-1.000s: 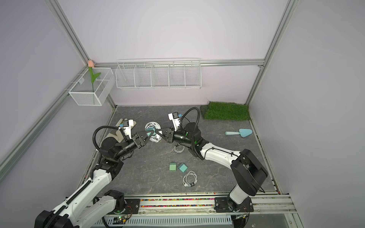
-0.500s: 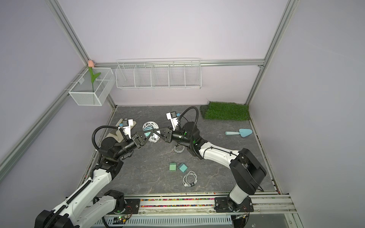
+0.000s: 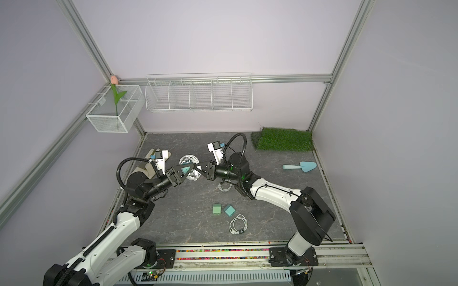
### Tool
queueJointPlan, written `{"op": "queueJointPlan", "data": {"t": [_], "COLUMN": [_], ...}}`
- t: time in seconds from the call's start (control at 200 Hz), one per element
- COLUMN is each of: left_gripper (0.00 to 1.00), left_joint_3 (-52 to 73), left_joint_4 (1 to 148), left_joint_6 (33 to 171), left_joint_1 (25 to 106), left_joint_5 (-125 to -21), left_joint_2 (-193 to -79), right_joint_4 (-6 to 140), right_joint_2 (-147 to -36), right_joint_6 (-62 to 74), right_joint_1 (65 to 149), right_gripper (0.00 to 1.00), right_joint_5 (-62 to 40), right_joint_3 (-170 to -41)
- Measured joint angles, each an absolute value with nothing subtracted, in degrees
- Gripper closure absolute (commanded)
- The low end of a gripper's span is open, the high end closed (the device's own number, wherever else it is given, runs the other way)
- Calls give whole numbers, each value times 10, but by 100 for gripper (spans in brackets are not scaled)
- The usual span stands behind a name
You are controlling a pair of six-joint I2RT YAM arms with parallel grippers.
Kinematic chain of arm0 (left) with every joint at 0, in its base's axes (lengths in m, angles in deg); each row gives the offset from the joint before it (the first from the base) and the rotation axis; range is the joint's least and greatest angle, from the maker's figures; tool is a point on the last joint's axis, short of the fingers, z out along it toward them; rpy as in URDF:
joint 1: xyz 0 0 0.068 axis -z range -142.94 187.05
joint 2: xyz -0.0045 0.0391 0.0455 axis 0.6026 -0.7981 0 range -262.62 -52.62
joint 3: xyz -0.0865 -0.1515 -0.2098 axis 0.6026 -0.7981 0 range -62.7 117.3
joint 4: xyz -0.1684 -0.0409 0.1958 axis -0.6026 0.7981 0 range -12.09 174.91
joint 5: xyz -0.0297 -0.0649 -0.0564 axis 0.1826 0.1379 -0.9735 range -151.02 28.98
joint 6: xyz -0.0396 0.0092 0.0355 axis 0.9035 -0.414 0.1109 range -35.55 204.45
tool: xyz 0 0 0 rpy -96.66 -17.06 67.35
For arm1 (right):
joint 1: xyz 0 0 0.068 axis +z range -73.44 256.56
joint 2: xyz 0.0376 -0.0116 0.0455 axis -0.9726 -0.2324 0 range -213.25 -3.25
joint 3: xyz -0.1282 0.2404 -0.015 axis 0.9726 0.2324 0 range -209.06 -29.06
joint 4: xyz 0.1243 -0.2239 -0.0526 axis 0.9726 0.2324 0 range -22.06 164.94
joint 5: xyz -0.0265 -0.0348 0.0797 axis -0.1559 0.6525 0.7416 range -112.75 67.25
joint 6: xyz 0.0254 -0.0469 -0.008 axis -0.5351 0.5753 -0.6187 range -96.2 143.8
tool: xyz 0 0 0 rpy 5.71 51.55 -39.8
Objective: Pack away charging kits
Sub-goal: Pick up the storage bag at the center of the board.
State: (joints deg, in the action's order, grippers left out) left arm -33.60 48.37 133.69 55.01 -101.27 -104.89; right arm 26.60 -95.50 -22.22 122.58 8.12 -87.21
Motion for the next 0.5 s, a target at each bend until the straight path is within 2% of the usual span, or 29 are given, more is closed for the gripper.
{"op": "queueJointPlan", "data": {"t": [0.35, 0.45, 0.5], "left_gripper": [37, 45, 45], "left_joint_3": [-336, -336, -336], "left_joint_4": [497, 497, 498], "left_joint_6": [1334, 1334, 1332], "left_joint_1": [550, 550, 549], "left_joint_5": [-1011, -1011, -1010], "left_joint_2": [-1033, -1033, -1034], "right_joint_4": [264, 264, 263], "right_joint_2": [-947, -944, -942], "right_joint_6": [-227, -229, -229], "right_joint_1": [1221, 1216, 1215], "right_gripper": [93, 93, 93], "right_joint_5": [87, 90, 92], "right_joint_3": [-862, -859, -859]}}
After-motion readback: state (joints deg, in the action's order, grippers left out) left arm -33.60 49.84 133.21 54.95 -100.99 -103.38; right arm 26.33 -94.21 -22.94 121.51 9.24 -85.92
